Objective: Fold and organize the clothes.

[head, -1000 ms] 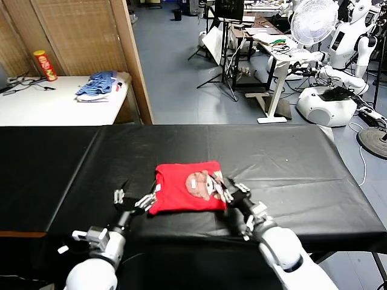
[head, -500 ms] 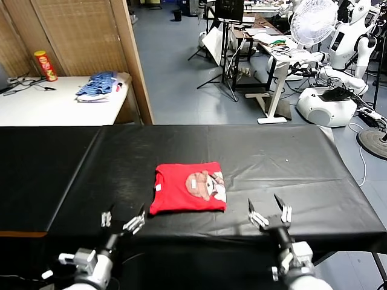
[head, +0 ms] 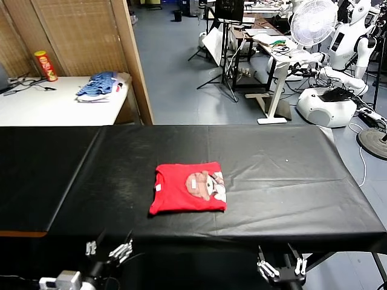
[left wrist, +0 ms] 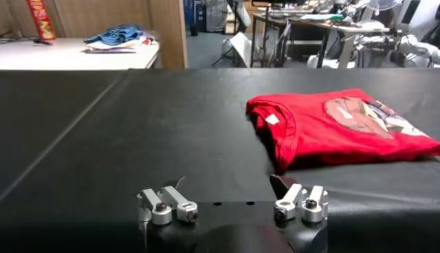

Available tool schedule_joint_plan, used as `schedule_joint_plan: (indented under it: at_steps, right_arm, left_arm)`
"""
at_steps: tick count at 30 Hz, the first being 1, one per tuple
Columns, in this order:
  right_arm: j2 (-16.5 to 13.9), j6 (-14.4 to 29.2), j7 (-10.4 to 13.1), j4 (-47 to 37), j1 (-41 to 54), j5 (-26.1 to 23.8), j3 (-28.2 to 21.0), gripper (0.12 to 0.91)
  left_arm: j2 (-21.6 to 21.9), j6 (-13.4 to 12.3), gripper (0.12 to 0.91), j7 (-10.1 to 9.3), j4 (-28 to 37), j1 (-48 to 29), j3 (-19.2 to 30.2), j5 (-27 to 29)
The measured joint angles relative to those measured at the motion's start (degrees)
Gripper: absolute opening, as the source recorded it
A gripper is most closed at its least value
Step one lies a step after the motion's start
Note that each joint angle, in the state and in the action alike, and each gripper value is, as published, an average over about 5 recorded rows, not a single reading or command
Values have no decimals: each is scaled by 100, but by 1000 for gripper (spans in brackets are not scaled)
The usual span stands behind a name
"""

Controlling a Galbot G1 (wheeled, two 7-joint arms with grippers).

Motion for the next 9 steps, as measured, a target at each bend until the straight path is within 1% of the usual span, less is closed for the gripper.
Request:
schedule_joint_plan:
  at_steps: [9]
  right_arm:
    - [5, -58, 13, 100, -196, 4, -6, 798]
  left_arm:
    - [-1, 51, 798, 63, -146, 233, -175, -46]
